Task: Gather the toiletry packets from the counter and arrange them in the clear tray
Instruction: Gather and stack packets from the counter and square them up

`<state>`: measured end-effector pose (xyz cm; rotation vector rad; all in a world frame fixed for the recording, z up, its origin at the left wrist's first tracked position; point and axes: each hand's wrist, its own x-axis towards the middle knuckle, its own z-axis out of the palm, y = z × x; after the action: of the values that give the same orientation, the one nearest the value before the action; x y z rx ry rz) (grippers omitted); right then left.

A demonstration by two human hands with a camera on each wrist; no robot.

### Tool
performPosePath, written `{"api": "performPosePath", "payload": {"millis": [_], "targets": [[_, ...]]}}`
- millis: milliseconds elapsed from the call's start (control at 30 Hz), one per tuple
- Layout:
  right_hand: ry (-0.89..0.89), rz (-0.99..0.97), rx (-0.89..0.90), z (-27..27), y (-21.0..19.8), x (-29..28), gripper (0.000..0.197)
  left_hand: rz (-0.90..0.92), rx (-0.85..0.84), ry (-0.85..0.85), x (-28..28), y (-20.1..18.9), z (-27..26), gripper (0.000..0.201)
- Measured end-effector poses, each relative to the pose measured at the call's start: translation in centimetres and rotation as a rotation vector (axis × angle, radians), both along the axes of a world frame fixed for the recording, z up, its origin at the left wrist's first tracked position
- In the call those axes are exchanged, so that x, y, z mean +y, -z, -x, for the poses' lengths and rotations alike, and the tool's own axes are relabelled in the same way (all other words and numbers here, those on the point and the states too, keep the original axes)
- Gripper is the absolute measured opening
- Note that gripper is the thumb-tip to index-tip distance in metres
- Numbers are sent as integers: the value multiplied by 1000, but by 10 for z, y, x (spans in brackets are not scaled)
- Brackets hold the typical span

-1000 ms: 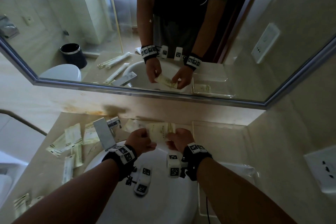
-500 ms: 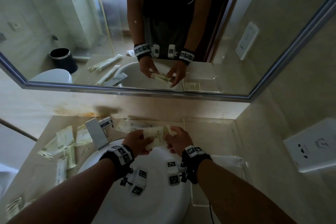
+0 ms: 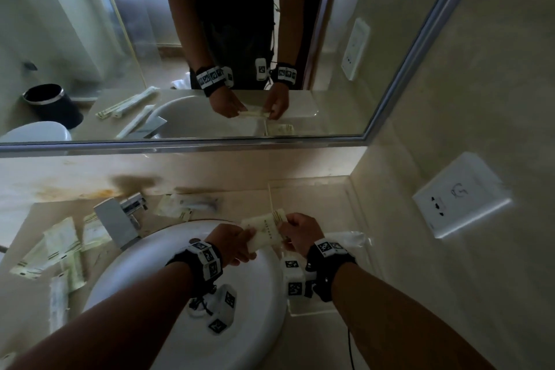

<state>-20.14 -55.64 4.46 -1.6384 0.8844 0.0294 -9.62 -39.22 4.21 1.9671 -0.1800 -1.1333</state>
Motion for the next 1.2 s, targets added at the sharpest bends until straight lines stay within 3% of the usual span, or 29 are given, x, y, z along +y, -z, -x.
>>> {"api": "performPosePath", "payload": {"millis": [100, 267, 400, 500, 733, 867, 933, 1000, 1133, 1200], "targets": [[65, -23, 4, 20, 2, -15, 7, 23, 4, 73, -17, 2, 11, 43], [167, 120, 82, 52, 13, -50, 14, 4, -36, 219, -45, 7, 23, 20], [147, 222, 210, 80, 30, -79, 20, -215, -378, 609, -63, 6, 30, 33], [103, 296, 301, 97, 47, -93, 25, -278, -479, 782, -69, 13, 39, 36], [125, 355, 470, 121, 57, -102, 41, -322, -486, 927, -91, 17, 61, 36], [168, 369, 508, 117, 68, -104, 41, -351, -431, 1027, -100, 32, 66, 61], [147, 377, 539, 115, 68, -106, 36, -398, -365, 1081, -105, 28, 69, 57], [147, 342, 575, 114, 71, -107, 36, -417, -406, 1090, -105, 21, 73, 47], [55, 416, 596, 112, 79, -105, 43, -428, -436, 1106, -103, 55, 67, 80], [44, 447, 573, 111, 80, -98, 47, -424, -417, 1129, -104, 81, 62, 83]]}}
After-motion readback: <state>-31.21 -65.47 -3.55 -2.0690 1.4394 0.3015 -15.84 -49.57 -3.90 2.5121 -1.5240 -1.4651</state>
